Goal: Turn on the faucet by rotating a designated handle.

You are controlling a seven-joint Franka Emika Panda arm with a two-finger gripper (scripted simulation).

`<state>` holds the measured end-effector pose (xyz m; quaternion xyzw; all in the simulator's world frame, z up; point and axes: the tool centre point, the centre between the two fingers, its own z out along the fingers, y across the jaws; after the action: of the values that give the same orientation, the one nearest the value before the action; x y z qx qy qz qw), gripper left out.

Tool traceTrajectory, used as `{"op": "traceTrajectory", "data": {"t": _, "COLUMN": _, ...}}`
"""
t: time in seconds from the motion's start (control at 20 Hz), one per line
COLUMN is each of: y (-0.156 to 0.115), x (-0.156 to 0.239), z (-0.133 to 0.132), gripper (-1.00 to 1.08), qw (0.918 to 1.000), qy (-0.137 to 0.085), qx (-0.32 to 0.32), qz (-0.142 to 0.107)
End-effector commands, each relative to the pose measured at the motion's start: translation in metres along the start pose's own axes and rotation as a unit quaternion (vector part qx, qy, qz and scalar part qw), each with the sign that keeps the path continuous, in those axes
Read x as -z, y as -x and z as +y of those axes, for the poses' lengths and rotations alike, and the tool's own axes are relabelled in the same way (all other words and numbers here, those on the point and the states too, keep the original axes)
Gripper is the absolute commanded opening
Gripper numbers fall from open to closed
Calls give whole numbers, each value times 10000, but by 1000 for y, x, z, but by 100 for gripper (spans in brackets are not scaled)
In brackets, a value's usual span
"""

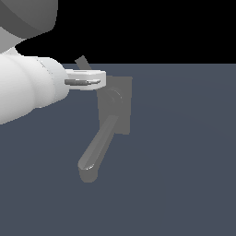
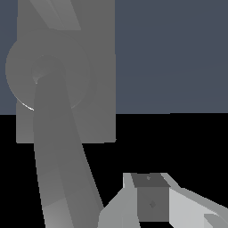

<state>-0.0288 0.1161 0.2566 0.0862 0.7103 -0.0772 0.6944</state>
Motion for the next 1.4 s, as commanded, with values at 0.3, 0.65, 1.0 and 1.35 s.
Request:
{"op": "traceTrajectory", "data": {"t": 0.3, "y": 29, "x": -3, "z": -19, "gripper": -100, "qw": 9999, "qy": 4, "qx": -33, "qz": -107}}
{"op": "traceTrajectory", "data": {"t": 0.65, "y": 22, "x": 1, "z": -31, "gripper": -100, "qw": 10000, "qy": 1, "qx": -6, "qz": 3}}
{"op": "traceTrajectory", "data": {"t": 1.0, "y": 32, "x": -1, "z": -53, "gripper": -100, "qw": 10000, "qy": 4, "qx": -17, "qz": -39}}
{"op": "traceTrajectory", "data": {"t": 1.35, "y": 41, "x": -2, "z": -76, "gripper": -100, "qw": 10000, "qy": 7, "qx": -28, "qz": -83}}
